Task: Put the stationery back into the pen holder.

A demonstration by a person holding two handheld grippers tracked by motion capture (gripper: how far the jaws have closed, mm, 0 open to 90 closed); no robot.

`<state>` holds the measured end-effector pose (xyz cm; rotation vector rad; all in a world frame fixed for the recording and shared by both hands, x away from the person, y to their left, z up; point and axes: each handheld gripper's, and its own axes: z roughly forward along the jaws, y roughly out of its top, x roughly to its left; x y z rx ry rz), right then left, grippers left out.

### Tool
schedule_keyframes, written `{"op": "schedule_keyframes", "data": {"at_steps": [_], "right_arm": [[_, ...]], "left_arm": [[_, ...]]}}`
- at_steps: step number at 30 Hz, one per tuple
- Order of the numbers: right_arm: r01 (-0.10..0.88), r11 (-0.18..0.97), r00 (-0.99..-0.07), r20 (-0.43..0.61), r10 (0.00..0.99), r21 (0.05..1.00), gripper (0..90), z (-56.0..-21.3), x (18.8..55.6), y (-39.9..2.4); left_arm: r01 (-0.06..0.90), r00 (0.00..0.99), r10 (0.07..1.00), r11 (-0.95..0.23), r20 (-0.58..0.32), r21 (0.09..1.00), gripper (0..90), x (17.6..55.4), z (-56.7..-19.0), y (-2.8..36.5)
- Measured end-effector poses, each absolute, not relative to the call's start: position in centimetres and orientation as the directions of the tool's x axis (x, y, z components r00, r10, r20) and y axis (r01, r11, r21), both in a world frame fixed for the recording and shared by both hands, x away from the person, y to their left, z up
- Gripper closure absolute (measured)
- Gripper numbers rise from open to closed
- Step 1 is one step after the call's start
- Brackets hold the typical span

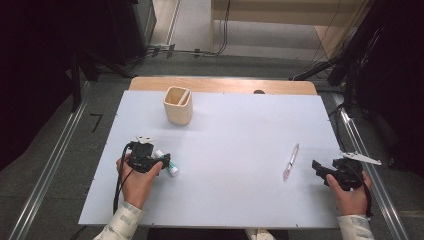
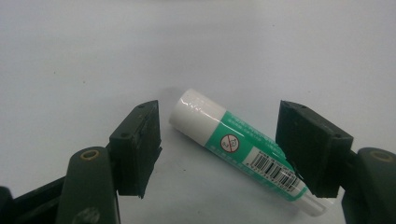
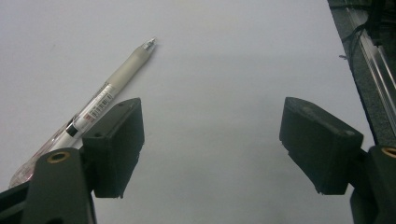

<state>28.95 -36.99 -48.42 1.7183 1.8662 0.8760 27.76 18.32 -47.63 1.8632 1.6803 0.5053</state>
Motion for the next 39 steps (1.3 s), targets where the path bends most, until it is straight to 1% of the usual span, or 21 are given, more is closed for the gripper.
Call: {"op": "schedule_keyframes", "data": {"at_steps": [9, 11, 12, 16, 18, 20, 25, 27, 34, 39], "right_arm": [[0.701, 0.021, -0.12, 0.089, 0.989, 0.713, 20.7, -48.4, 28.9, -37.0], [0.702, 0.021, -0.12, 0.089, 0.989, 0.712, 20.6, -48.4, 29.0, -36.9], [0.702, 0.023, -0.121, 0.088, 0.989, 0.712, 20.6, -48.4, 29.0, -37.0], [0.702, 0.021, -0.121, 0.09, 0.989, 0.712, 20.7, -48.4, 29.0, -36.9], [0.7, 0.02, -0.12, 0.09, 0.989, 0.713, 20.6, -48.4, 29.0, -37.0], [0.701, 0.018, -0.117, 0.091, 0.989, 0.713, 20.7, -48.4, 29.0, -37.0], [0.7, 0.02, -0.119, 0.089, 0.989, 0.714, 20.7, -48.4, 29.0, -37.0], [0.7, 0.021, -0.12, 0.088, 0.989, 0.714, 20.7, -48.4, 28.9, -37.0], [0.7, 0.021, -0.12, 0.088, 0.989, 0.714, 20.6, -48.4, 28.9, -37.0], [0.7, 0.021, -0.119, 0.088, 0.989, 0.714, 20.6, -48.4, 28.9, -37.1]], "left_arm": [[0.79, 0.126, 0.986, -0.036, -0.105, 0.612, 28.8, 27.7, -48.2, 17.6], [0.799, 0.129, 0.986, -0.043, -0.101, 0.6, 28.3, 27.8, -48.4, 17.3], [0.801, 0.131, 0.986, -0.046, -0.099, 0.596, 26.6, 27.8, -48.6, 17.2], [0.81, 0.151, 0.984, -0.069, -0.093, 0.583, 27.2, 27.9, -48.9, 16.6], [0.814, 0.162, 0.983, -0.086, -0.082, 0.574, 29.8, 27.9, -49.2, 16.3], [0.811, 0.172, 0.984, -0.112, -0.05, 0.574, 31.7, 27.9, -49.3, 15.9], [0.8, 0.188, 0.982, -0.151, -0.004, 0.58, 44.9, 27.8, -49.3, 15.8], [0.799, 0.196, 0.981, -0.162, 0.003, 0.579, 47.8, 27.8, -49.3, 15.9], [0.786, 0.231, 0.973, -0.196, 0.014, 0.587, 65.6, 27.7, -49.2, 15.9], [0.785, 0.232, 0.973, -0.191, 0.007, 0.589, 65.8, 27.7, -49.2, 16.0]]}}
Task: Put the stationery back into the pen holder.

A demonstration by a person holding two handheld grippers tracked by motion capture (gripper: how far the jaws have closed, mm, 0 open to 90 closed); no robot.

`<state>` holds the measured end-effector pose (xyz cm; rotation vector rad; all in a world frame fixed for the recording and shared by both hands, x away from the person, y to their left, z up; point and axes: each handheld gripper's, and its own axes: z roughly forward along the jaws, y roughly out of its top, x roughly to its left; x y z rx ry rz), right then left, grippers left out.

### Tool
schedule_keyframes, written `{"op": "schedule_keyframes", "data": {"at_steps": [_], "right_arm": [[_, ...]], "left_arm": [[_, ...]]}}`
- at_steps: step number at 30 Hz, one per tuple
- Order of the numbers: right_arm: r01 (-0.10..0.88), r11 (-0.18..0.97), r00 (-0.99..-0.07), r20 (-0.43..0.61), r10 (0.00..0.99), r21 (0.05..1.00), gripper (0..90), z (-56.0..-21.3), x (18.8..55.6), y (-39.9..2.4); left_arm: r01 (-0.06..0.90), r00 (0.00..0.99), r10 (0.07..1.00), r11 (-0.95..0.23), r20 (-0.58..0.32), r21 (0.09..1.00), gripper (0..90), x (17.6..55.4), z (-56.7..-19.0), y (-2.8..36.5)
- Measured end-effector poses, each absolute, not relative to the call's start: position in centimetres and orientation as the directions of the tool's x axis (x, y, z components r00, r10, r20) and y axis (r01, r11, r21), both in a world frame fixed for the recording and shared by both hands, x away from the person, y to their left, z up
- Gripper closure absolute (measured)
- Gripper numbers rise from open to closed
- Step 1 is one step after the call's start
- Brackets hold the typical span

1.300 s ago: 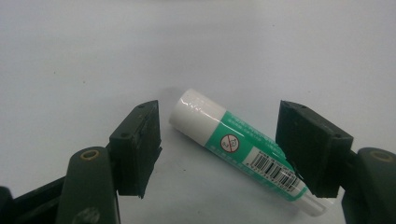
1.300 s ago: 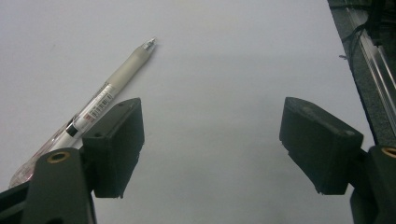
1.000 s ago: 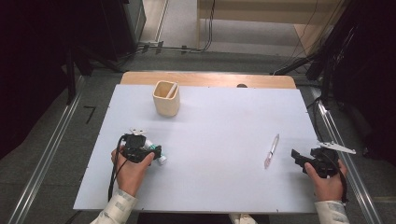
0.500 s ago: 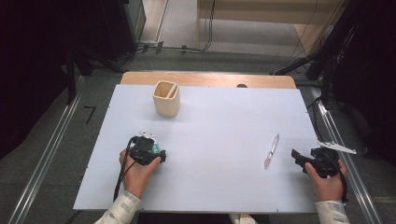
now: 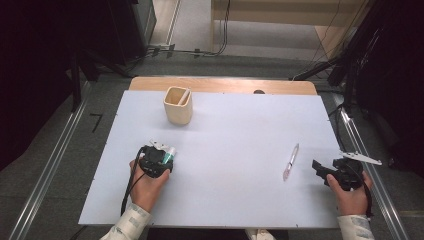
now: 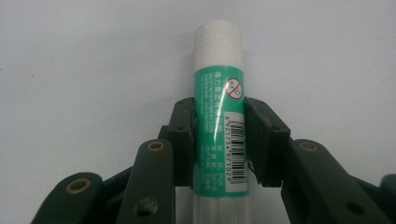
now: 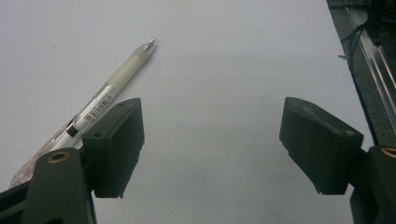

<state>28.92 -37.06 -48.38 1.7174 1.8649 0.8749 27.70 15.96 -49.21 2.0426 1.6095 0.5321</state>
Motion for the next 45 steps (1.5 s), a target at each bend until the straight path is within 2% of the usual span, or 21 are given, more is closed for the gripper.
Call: {"op": "schedule_keyframes", "data": {"at_steps": [45], "right_arm": [[0.702, 0.021, -0.114, 0.083, 0.99, 0.712, 20.6, -48.4, 28.9, -37.0]], "left_arm": [[0.733, 0.239, 0.971, -0.194, 0.02, 0.652, 66.0, 28.6, -46.7, 16.8]]}}
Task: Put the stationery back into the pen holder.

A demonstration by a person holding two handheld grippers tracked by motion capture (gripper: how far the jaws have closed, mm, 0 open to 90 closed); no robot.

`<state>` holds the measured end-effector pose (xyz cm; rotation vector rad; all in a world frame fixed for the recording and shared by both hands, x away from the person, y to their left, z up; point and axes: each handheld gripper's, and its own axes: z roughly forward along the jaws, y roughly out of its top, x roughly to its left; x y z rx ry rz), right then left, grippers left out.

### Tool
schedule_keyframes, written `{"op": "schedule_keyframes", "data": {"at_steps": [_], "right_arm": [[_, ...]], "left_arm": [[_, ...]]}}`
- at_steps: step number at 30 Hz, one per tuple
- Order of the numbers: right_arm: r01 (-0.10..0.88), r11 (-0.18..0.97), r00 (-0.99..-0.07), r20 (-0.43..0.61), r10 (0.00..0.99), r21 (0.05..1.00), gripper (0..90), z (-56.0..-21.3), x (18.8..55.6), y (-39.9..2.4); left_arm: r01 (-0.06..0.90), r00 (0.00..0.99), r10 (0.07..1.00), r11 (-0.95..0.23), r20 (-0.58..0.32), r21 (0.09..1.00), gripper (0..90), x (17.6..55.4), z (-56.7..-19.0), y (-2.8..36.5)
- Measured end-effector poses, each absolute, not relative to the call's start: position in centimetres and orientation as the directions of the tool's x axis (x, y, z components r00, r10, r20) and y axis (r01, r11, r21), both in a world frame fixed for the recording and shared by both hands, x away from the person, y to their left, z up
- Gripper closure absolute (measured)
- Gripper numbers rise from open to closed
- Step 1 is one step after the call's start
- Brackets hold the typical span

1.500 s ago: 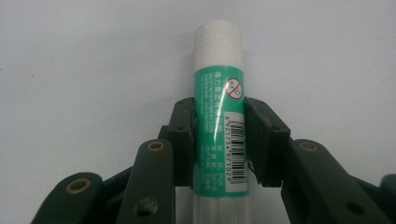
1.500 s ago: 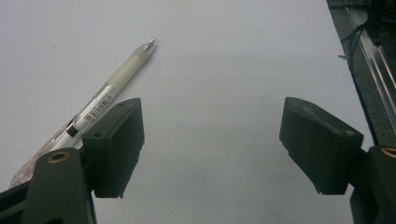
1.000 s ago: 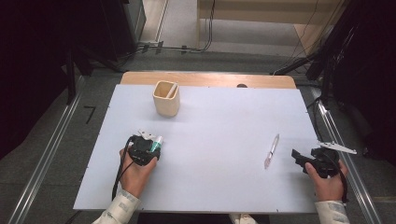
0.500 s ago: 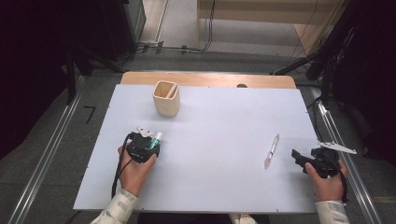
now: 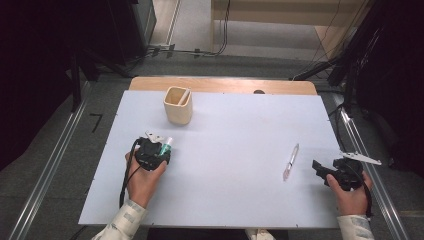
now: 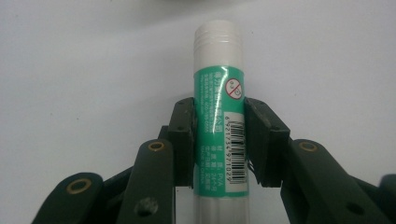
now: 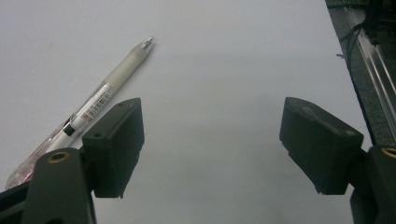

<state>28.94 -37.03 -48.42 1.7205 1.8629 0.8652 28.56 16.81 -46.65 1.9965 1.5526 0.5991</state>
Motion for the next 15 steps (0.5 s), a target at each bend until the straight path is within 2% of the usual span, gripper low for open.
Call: {"op": "schedule_keyframes", "data": {"at_steps": [15], "right_arm": [[0.701, 0.022, -0.114, 0.081, 0.99, 0.712, 20.6, -48.4, 28.9, -37.1]], "left_arm": [[0.698, 0.239, 0.971, -0.181, 0.013, 0.693, 66.0, 30.2, -44.8, 16.8]]}}
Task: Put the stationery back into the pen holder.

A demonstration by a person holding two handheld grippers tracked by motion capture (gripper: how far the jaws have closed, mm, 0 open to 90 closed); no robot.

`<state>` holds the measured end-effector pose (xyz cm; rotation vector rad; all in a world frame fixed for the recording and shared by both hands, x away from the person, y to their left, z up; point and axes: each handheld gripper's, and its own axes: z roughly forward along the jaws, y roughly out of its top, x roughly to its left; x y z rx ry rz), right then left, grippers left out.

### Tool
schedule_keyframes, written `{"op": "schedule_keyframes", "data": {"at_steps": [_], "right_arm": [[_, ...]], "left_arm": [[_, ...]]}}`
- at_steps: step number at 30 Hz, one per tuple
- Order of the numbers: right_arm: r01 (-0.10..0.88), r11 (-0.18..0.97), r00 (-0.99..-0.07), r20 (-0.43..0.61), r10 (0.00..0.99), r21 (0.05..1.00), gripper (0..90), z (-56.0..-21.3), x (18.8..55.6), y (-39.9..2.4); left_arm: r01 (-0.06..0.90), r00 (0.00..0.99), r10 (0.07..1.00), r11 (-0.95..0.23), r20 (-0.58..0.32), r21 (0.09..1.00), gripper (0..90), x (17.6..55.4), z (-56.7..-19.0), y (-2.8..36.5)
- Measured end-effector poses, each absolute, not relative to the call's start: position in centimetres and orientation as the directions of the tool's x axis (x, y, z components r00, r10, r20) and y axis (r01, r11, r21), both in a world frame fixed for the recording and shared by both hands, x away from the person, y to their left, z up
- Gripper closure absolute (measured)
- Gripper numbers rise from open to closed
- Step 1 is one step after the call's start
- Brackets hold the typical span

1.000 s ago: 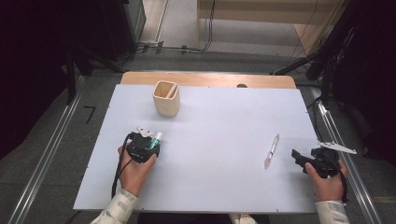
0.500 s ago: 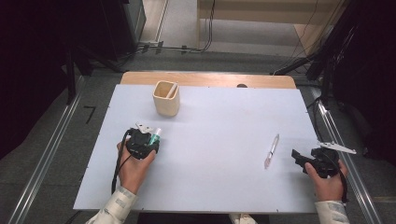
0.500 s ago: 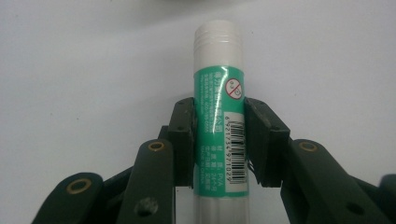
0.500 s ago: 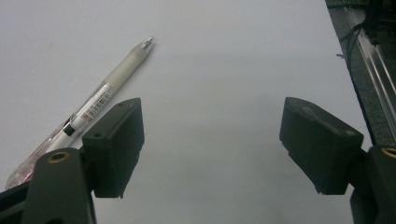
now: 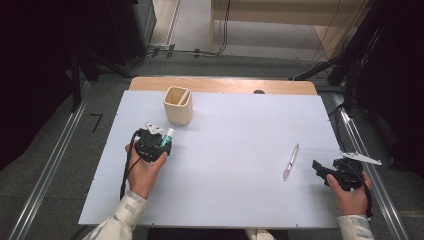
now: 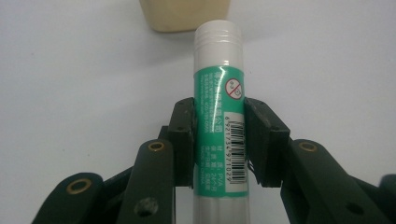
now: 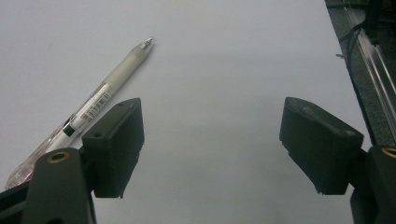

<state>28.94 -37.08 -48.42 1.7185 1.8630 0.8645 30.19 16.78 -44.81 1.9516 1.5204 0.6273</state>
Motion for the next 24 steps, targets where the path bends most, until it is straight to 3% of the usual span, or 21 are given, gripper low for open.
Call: {"op": "schedule_keyframes", "data": {"at_steps": [24], "right_arm": [[0.704, 0.019, -0.112, 0.084, 0.99, 0.71, 20.6, -48.4, 29.0, -37.1]], "left_arm": [[0.684, 0.248, 0.969, -0.181, 0.008, 0.707, 66.0, 32.8, -43.1, 16.6]]}}
